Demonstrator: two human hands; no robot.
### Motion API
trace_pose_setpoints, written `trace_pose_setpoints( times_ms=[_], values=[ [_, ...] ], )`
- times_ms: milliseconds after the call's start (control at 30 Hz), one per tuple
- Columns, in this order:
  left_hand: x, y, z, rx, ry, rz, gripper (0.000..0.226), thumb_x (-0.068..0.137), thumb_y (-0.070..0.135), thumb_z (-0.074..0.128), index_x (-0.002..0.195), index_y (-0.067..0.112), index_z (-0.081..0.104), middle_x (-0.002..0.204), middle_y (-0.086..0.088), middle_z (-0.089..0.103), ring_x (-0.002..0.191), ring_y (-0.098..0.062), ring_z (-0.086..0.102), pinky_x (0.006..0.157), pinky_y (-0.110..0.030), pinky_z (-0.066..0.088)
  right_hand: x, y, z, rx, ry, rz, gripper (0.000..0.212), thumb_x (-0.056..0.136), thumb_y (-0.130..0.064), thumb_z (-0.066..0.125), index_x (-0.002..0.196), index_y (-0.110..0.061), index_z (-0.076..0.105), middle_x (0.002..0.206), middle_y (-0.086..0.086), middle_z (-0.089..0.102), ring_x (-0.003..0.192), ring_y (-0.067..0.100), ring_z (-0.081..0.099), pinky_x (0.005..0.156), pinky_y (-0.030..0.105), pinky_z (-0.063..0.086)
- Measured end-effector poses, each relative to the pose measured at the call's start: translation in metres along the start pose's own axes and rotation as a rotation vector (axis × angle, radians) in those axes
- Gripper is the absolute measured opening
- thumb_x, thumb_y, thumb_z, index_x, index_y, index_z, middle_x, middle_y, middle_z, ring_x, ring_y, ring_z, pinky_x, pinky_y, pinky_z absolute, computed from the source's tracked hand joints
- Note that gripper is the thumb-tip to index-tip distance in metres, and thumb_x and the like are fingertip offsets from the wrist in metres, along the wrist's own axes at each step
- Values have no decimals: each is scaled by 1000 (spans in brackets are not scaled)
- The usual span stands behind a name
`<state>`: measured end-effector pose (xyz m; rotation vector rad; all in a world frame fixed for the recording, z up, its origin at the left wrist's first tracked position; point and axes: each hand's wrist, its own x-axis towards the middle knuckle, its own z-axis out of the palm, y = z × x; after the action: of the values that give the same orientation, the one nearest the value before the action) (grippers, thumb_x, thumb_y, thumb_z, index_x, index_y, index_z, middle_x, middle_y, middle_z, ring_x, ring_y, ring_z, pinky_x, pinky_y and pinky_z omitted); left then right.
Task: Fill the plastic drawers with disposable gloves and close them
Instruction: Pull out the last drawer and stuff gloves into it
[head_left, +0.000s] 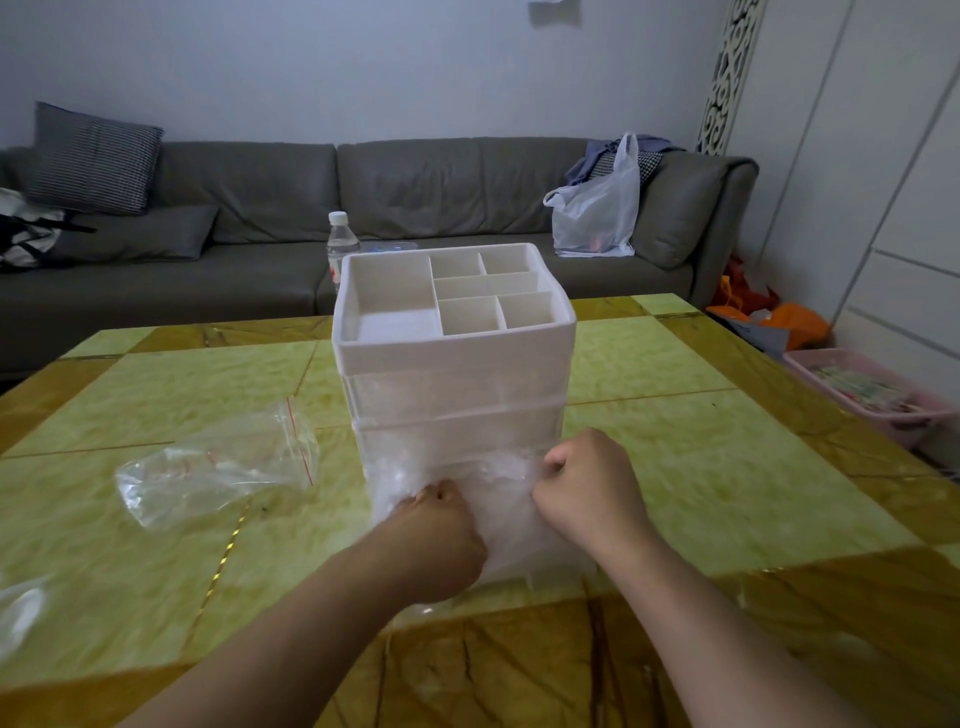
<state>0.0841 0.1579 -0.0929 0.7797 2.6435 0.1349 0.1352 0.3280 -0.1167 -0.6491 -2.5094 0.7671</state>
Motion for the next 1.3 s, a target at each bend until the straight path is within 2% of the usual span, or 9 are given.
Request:
trace_pose_setpoints(
  times_ms=[167, 333, 433, 567, 667, 900, 967, 1067, 1300],
  values=[
    [19, -6, 1, -67, -95, -9, 74, 104, 43, 43, 156, -2, 16, 156, -23, 35, 138, -39, 43, 109, -41, 39, 4, 7, 9, -12, -38, 84, 18, 67, -12, 62, 52, -4, 56, 50, 16, 43, 47, 32, 46, 43, 30, 27],
    [30, 1, 3, -76, -114, -32, 92, 102, 52, 43, 161, -2, -3, 168, -24, 12, 151, -42, 25, 122, -45, 30, 3, 5, 2, -67, -91, 90, 12, 76, -14, 71, 65, -11, 67, 63, -1, 65, 62, 19, 64, 51, 31, 49],
    [30, 3, 6, -81, -84, -41, 95, 100, 57, 40, 162, 0, -4, 170, -22, 7, 154, -41, 20, 124, -46, 27, -2, -5, -16, -72, -92, 89, 21, 78, -22, 79, 93, -26, 65, 92, -5, 64, 78, 14, 62, 57, 28, 46],
    [28, 2, 9, -73, -43, 10, 93, 90, 62, 32, 161, 4, 16, 166, -23, 23, 148, -41, 31, 120, -48, 33, -21, -46, -35, 40, 32, -219, 8, 83, -15, 62, 79, -22, 59, 79, -5, 61, 71, 13, 57, 57, 38, 50],
    [22, 1, 7, -12, -53, 126, 66, 99, 49, 39, 154, 15, 40, 160, -17, 39, 144, -36, 36, 120, -49, 33, -36, -68, -18, 22, -235, -221, 29, 83, -13, 47, 85, -19, 76, 79, -5, 72, 75, 11, 66, 67, 34, 59],
    [16, -1, 1, -9, -39, 147, 62, 107, 35, 45, 158, 5, 27, 159, -23, 30, 146, -36, 32, 118, -39, 29, -21, -55, 7, -155, -437, -43, 14, 86, -10, 52, 74, -14, 58, 79, 6, 61, 78, 29, 62, 52, 29, 35],
    [17, -1, -1, -48, -55, 122, 56, 107, 30, 45, 155, 6, 29, 158, -23, 31, 144, -36, 35, 116, -38, 31, -18, -50, 8, -219, -470, -43, 9, 87, -17, 61, 91, -11, 67, 102, 7, 64, 100, 26, 62, 69, 27, 46],
    [17, -5, -4, -77, -79, 124, 51, 104, 28, 52, 148, 7, 40, 153, -19, 39, 136, -32, 44, 106, -33, 39, -15, -42, 12, -294, -532, -49, 44, 86, -25, 67, 129, -15, 67, 134, 2, 55, 133, 22, 48, 105, 29, 46],
    [19, -13, -2, -77, -4, 24, 75, 89, 42, 60, 152, 7, 40, 143, -14, 53, 123, -27, 57, 101, -34, 51, -5, -44, 19, -339, -649, 1, 75, 81, -51, 80, 145, -26, 51, 147, -1, 39, 144, 24, 36, 118, 38, 41]
  ],
)
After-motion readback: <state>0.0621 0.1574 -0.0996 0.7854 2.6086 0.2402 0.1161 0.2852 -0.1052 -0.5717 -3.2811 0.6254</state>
